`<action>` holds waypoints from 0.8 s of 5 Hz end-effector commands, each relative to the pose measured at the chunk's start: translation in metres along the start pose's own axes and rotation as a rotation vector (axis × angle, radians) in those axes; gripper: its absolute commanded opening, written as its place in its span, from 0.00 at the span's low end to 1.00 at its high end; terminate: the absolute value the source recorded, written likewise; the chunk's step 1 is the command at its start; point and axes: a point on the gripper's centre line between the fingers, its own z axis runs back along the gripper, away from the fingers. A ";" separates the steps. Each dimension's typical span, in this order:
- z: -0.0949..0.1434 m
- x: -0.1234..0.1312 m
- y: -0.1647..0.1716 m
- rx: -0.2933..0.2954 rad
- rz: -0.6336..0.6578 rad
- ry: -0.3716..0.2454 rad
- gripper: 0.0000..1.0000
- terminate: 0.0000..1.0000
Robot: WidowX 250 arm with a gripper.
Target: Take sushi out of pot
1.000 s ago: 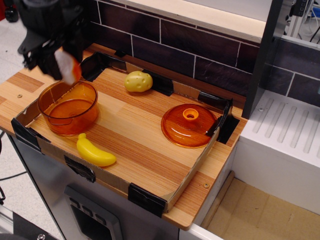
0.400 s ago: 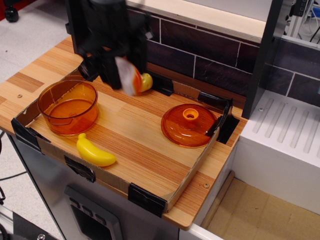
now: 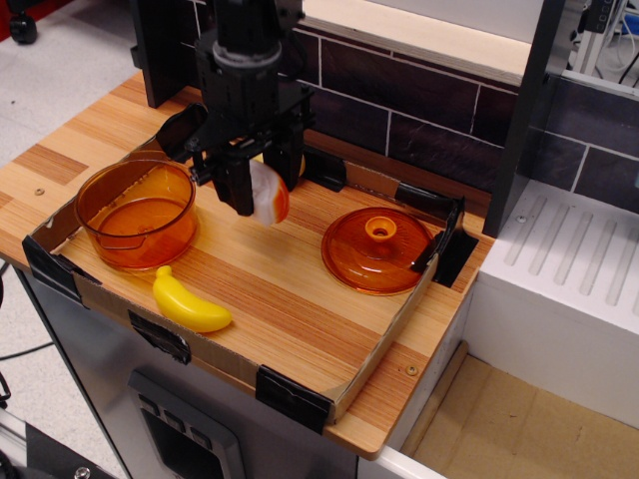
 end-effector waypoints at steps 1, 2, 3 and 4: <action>-0.004 0.005 0.003 -0.015 0.015 -0.052 0.00 0.00; -0.013 0.007 0.000 -0.014 0.009 -0.067 0.00 0.00; -0.017 0.008 -0.001 -0.017 0.006 -0.086 0.00 0.00; -0.005 0.007 -0.002 -0.059 0.026 -0.124 1.00 0.00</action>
